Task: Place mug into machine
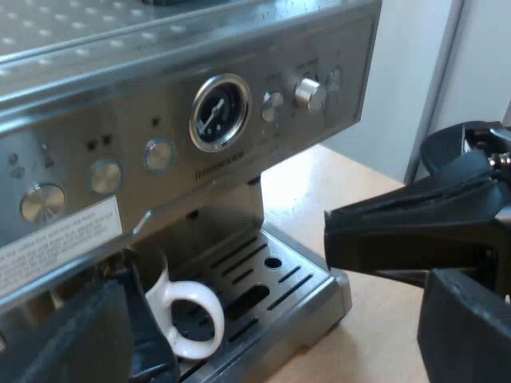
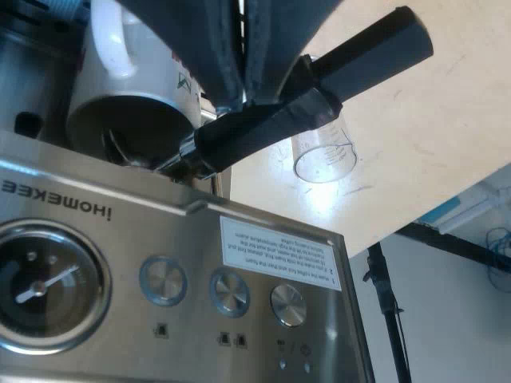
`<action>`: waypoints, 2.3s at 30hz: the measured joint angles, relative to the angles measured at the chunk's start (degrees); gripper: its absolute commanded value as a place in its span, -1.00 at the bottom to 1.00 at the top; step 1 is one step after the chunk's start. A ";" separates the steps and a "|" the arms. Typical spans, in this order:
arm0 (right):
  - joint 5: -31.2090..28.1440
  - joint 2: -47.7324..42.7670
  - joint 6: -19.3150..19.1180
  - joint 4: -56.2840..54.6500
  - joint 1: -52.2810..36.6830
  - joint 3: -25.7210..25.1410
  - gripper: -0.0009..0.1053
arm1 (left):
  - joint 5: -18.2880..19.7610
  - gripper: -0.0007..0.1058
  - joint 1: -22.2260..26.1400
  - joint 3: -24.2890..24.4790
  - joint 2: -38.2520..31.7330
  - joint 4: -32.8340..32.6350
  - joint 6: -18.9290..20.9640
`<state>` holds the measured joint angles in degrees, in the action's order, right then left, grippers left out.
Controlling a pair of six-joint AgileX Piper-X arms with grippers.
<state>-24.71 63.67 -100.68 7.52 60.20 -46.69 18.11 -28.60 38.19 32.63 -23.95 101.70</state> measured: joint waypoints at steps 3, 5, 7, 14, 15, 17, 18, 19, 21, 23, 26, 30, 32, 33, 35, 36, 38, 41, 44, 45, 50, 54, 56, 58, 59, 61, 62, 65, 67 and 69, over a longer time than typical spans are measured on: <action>0.45 1.44 -0.52 0.00 -0.51 -0.67 -0.98 | 0.00 0.50 0.00 0.00 0.14 0.12 0.00; 1.49 2.25 -0.63 0.00 -1.83 -0.89 -0.98 | 0.15 0.50 0.00 0.00 0.14 0.11 0.00; 2.39 2.66 -0.64 0.00 -3.01 -1.12 -0.98 | 0.13 0.50 0.00 0.00 0.14 0.11 0.00; 5.16 5.26 -1.31 0.00 -6.00 -3.13 -0.98 | 0.13 0.50 0.00 0.00 0.14 0.11 0.00; 5.17 5.58 -1.52 0.00 -6.03 -3.28 -0.98 | 0.13 0.50 0.00 0.00 0.14 0.11 0.00; 5.16 6.61 -1.83 0.00 -5.99 -3.84 -0.98 | 0.13 0.50 0.00 0.00 0.14 0.11 0.00; 5.28 7.47 -2.46 0.00 -5.99 -4.56 -0.98 | 0.13 0.50 0.00 0.00 0.14 0.11 0.00; 5.31 7.86 -2.62 0.00 -5.99 -4.83 -0.98 | 0.24 0.50 0.00 0.00 0.14 0.11 0.00; 5.40 9.46 -3.51 0.44 -5.99 -6.18 -0.98 | 0.20 0.50 0.00 0.00 0.14 0.11 0.00; 5.64 10.78 -3.77 0.60 -6.39 -7.54 -0.98 | 0.20 0.50 0.00 0.00 0.14 0.11 0.00; 6.14 12.23 -3.84 0.87 -6.77 -8.86 -0.98 | 0.20 0.50 0.00 0.00 0.14 0.11 0.00; 6.92 14.21 -4.06 0.87 -7.07 -10.87 -0.98 | 0.43 0.50 0.00 0.00 0.14 0.11 0.00; 6.92 15.05 -4.46 0.87 -7.12 -11.91 -0.98 | 0.54 0.50 0.00 0.00 0.14 0.11 0.00; 6.92 15.42 -4.66 0.87 -7.12 -12.27 -0.98 | 0.54 0.50 0.00 0.00 0.14 0.11 0.00; 6.92 15.61 -4.96 0.87 -7.12 -12.81 -0.98 | 0.54 0.50 0.00 0.00 0.14 0.11 0.00; 6.77 15.60 -4.92 0.87 -7.12 -12.89 -0.98 | 0.54 0.50 0.00 0.00 0.14 0.11 0.00; 6.02 15.60 -4.92 1.03 -7.12 -12.98 -0.98 | 0.54 0.50 0.00 0.00 0.14 0.11 0.00; 5.47 15.60 -4.99 1.48 -7.12 -12.98 -0.98 | 0.54 0.50 0.00 0.00 0.14 0.11 0.00; 5.45 15.60 -4.99 2.20 -7.12 -13.08 -0.98 | 0.54 0.50 0.00 0.00 0.14 0.11 0.00; 5.12 15.60 -4.99 2.19 -7.12 -13.08 -0.98 | 0.54 0.50 0.00 0.00 0.14 0.11 0.00; 3.56 15.60 -5.06 2.66 -7.64 -13.08 -0.98 | 0.70 0.50 0.00 0.00 0.14 0.11 0.00; 2.65 15.60 -5.19 3.69 -7.95 -13.08 -0.98 | 0.70 0.50 0.00 0.00 0.14 0.11 0.00; 2.54 15.60 -5.19 3.84 -7.95 -13.08 -0.98 | 0.70 0.50 0.00 0.00 0.14 0.11 0.00; 2.59 15.60 -5.19 3.86 -7.95 -13.08 -0.98 | 0.70 0.50 0.00 0.00 0.14 0.11 0.00; 2.59 15.60 -5.19 3.86 -7.95 -13.08 -0.98 | 0.70 0.50 0.00 0.00 0.14 0.11 0.00; 2.59 15.60 -5.19 3.86 -7.95 -13.08 -0.98 | 0.70 0.50 0.00 0.00 0.14 0.11 0.00; 2.59 15.60 -5.19 3.86 -7.95 -13.08 -0.98 | 0.70 0.50 0.00 0.00 0.14 0.11 0.00; 2.59 15.96 -5.19 3.99 -8.26 -13.22 -0.98 | 0.70 0.50 0.00 0.00 0.14 0.11 0.00; 2.59 16.41 -5.19 3.98 -8.38 -13.22 -0.98 | 0.70 0.50 0.00 0.00 0.14 0.11 0.00; 2.59 16.83 -5.19 3.98 -8.49 -13.22 -0.98 | 0.70 0.50 0.00 0.00 0.14 0.11 0.00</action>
<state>-22.12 80.50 -105.88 11.50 51.71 -59.90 18.81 -28.60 38.19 32.77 -23.84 101.70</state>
